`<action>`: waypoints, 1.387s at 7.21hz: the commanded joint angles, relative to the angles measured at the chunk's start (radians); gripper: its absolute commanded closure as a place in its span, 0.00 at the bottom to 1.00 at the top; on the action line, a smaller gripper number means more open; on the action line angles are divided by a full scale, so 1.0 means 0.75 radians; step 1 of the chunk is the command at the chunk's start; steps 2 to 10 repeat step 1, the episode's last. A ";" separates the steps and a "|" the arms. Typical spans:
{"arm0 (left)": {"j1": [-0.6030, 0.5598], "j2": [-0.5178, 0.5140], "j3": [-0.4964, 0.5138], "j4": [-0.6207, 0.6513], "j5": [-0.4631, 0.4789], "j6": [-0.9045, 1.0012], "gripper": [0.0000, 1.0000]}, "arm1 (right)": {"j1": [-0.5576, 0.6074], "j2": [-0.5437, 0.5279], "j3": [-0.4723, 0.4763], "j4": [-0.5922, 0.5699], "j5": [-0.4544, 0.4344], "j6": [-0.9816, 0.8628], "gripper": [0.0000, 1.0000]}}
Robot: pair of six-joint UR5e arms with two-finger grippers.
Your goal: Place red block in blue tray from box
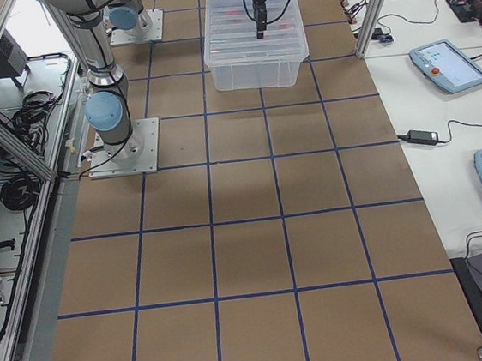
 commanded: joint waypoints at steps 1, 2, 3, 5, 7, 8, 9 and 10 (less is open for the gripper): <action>0.000 0.000 -0.002 0.000 0.000 0.000 0.00 | -0.008 0.002 -0.001 0.009 -0.003 0.000 0.00; 0.000 0.000 -0.002 0.000 0.000 0.000 0.00 | -0.008 0.002 -0.001 0.009 -0.003 0.000 0.00; 0.000 0.000 -0.002 0.000 0.000 0.000 0.00 | -0.008 0.002 -0.001 0.009 -0.003 0.000 0.00; 0.000 0.000 -0.002 0.000 0.000 0.000 0.00 | -0.008 0.002 -0.001 0.009 -0.003 0.000 0.00; 0.000 0.000 -0.002 0.000 0.000 0.000 0.00 | -0.008 0.002 -0.001 0.009 -0.003 0.000 0.00; 0.000 0.000 -0.002 0.000 0.000 0.000 0.00 | -0.008 0.002 -0.001 0.009 -0.003 0.000 0.00; 0.000 0.000 -0.002 0.000 0.000 0.000 0.00 | -0.008 0.002 -0.001 0.009 -0.003 0.000 0.00; 0.000 0.000 -0.002 0.000 0.000 0.000 0.00 | -0.008 0.002 -0.001 0.009 -0.003 0.000 0.00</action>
